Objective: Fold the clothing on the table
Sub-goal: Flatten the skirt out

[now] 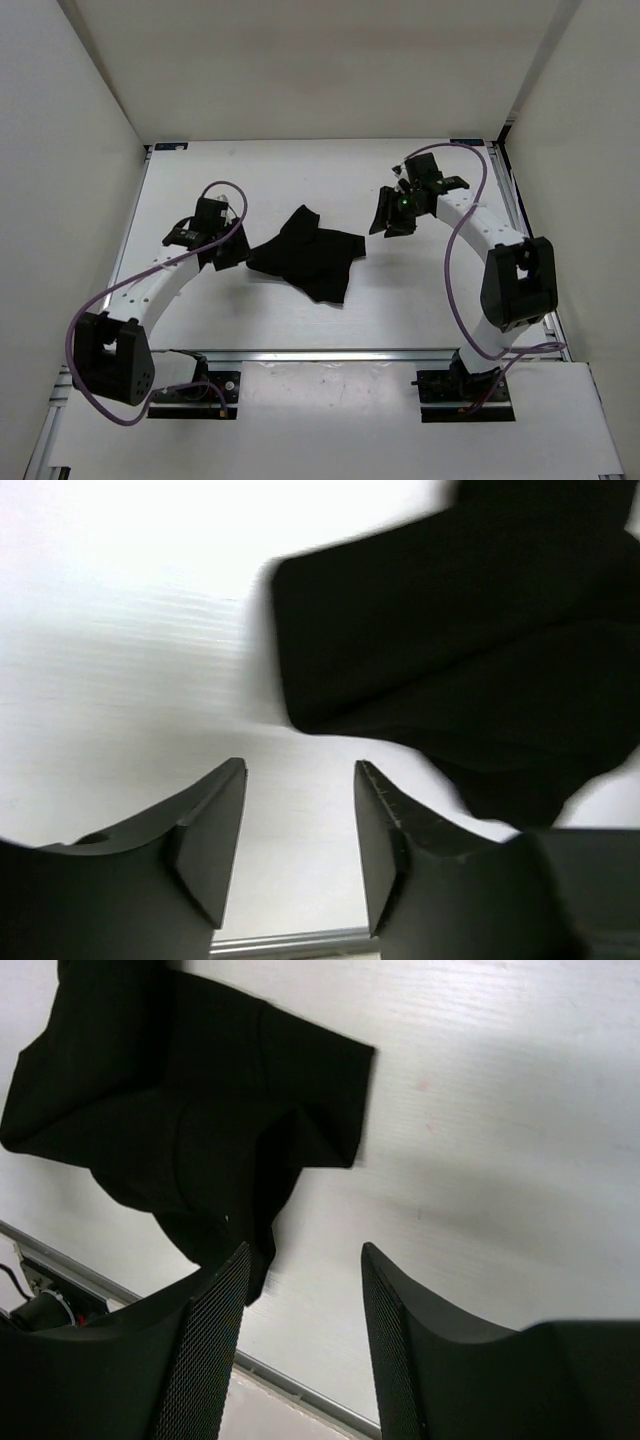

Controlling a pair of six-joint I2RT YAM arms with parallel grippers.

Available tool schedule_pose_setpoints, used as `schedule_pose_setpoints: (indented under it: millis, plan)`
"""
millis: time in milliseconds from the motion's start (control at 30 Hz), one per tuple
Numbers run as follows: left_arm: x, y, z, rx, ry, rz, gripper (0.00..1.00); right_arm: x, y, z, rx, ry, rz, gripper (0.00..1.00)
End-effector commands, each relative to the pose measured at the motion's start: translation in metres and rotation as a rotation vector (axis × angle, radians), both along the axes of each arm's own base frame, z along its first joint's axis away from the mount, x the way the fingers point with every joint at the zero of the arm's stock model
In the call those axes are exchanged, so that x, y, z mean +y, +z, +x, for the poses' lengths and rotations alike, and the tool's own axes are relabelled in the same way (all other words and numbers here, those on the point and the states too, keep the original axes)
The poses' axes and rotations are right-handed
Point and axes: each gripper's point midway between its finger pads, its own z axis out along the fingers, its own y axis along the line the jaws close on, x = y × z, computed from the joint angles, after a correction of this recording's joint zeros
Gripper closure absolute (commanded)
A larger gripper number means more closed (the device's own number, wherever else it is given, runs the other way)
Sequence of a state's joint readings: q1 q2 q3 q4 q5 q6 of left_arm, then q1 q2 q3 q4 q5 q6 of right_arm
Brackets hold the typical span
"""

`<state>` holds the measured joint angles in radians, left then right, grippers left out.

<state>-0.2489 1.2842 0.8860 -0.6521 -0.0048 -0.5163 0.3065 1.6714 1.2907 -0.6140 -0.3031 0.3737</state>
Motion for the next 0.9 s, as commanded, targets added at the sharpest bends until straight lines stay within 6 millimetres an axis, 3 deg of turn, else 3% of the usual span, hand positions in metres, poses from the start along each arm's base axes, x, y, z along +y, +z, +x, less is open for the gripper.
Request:
schedule_pose_setpoints:
  millis: [0, 33, 100, 200, 333, 567, 700, 767, 833, 867]
  plan:
    - [-0.043, 0.03, 0.004, -0.067, -0.042, -0.207, 0.41, 0.014, 0.012, 0.006, -0.018, 0.075, 0.004, 0.46]
    - [-0.06, 0.034, 0.004, -0.078, -0.054, -0.241, 0.36, 0.018, 0.014, 0.011, -0.03, 0.082, 0.0, 0.46]
    - [-0.086, 0.039, 0.0, -0.109, -0.081, -0.25, 0.36, 0.021, 0.015, 0.011, -0.035, 0.102, -0.011, 0.46]
    - [-0.109, 0.032, 0.002, -0.103, -0.048, -0.267, 0.43, 0.017, 0.015, 0.013, -0.04, 0.104, 0.001, 0.46]
    - [-0.123, 0.023, 0.014, -0.117, 0.013, -0.251, 0.39, 0.013, 0.013, 0.009, -0.032, 0.16, -0.033, 0.46]
    - [-0.121, -0.04, -0.001, 0.006, 0.136, -0.228, 0.4, 0.003, 0.012, -0.007, -0.046, 0.201, -0.1, 0.45]
    - [-0.114, -0.066, 0.002, 0.048, 0.172, -0.201, 0.55, -0.007, 0.021, -0.017, -0.078, 0.193, -0.103, 0.46]
    - [-0.103, -0.078, 0.011, 0.046, 0.2, -0.163, 0.85, -0.012, 0.025, -0.023, -0.095, 0.192, -0.113, 0.46]
    - [-0.101, -0.077, 0.024, 0.023, 0.203, -0.134, 1.0, -0.02, 0.02, -0.035, -0.08, 0.181, -0.123, 0.46]
    - [-0.095, -0.085, 0.026, 0.034, 0.213, -0.104, 1.0, -0.021, 0.026, -0.036, -0.105, 0.178, -0.116, 0.46]
